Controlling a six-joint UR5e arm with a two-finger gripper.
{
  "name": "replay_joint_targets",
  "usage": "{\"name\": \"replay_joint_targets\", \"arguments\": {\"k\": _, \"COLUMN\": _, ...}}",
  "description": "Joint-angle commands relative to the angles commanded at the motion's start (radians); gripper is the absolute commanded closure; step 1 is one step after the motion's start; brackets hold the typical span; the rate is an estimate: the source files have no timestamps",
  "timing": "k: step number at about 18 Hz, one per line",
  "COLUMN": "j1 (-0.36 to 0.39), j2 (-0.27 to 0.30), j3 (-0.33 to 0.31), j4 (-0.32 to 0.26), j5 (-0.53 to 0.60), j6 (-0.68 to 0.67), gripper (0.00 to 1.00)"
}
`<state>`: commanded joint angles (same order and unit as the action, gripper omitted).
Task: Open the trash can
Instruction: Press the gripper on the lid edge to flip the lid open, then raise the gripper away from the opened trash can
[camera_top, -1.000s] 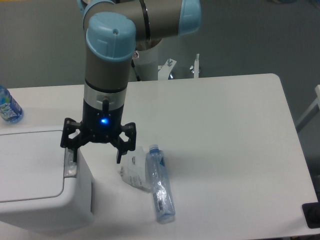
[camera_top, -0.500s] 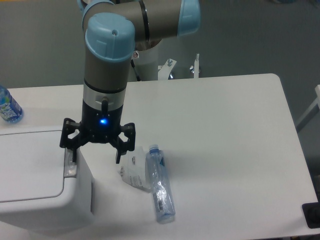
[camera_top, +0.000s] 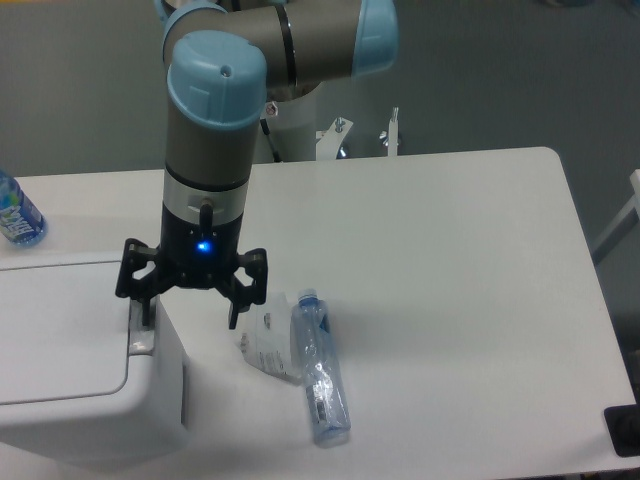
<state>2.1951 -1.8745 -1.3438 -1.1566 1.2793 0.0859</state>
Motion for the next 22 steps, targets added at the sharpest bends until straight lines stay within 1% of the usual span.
{"name": "replay_joint_targets", "arguments": {"k": 19, "j1": 0.000, "j2": -0.006, "j3": -0.002, "j4": -0.002, "j5": 0.000, "j6": -0.002, "gripper": 0.00}}
{"name": "replay_joint_targets", "arguments": {"k": 20, "j1": 0.000, "j2": -0.005, "j3": 0.000, "j4": -0.002, "j5": 0.000, "j6": -0.002, "gripper": 0.00}}
{"name": "replay_joint_targets", "arguments": {"k": 22, "j1": 0.000, "j2": 0.003, "j3": 0.023, "j4": 0.000, "j5": 0.000, "j6": 0.003, "gripper": 0.00}}
